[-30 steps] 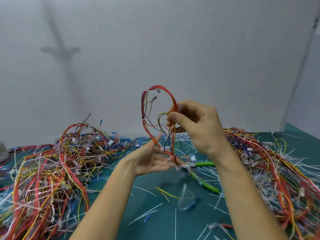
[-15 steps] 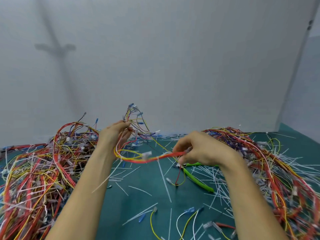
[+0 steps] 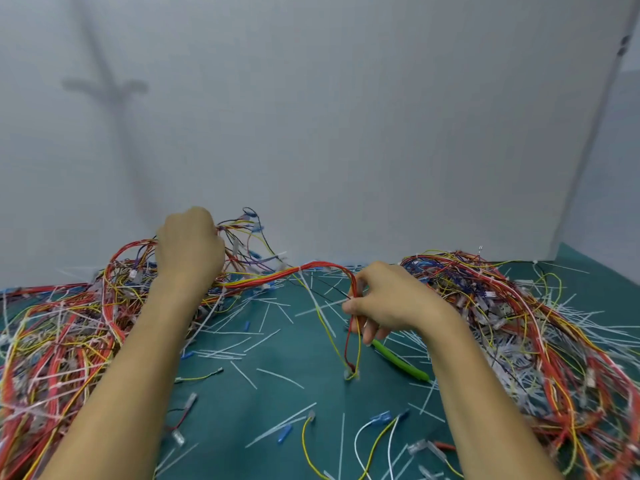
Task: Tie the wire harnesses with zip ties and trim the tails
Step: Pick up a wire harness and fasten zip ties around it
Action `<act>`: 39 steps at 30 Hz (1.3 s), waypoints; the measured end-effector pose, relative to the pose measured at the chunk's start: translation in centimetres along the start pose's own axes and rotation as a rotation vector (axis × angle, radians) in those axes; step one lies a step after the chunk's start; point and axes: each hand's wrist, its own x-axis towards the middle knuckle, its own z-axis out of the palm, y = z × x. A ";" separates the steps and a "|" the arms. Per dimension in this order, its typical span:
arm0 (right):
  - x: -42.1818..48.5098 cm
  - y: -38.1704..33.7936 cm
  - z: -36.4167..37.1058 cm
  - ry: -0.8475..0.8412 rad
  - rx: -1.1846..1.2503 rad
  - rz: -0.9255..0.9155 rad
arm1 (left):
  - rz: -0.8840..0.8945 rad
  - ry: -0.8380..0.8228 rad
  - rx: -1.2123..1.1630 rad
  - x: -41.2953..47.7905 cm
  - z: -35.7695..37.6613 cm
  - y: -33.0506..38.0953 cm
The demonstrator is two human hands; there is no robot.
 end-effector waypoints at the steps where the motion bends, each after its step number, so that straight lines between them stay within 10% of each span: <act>1: 0.2 -0.1 0.3 0.020 0.002 0.012 | -0.001 0.032 0.042 -0.1 -0.3 0.2; 11: 2.0 -0.6 4.2 0.234 -0.129 0.099 | -0.159 0.291 -0.177 0.7 -2.8 0.7; 20: 2.4 -1.0 13.5 0.742 0.414 0.133 | -0.179 0.220 -0.953 -0.4 -0.5 1.4; 39: -1.7 9.9 6.4 0.901 -0.307 -0.263 | -0.584 -0.066 -1.480 -2.5 2.7 0.5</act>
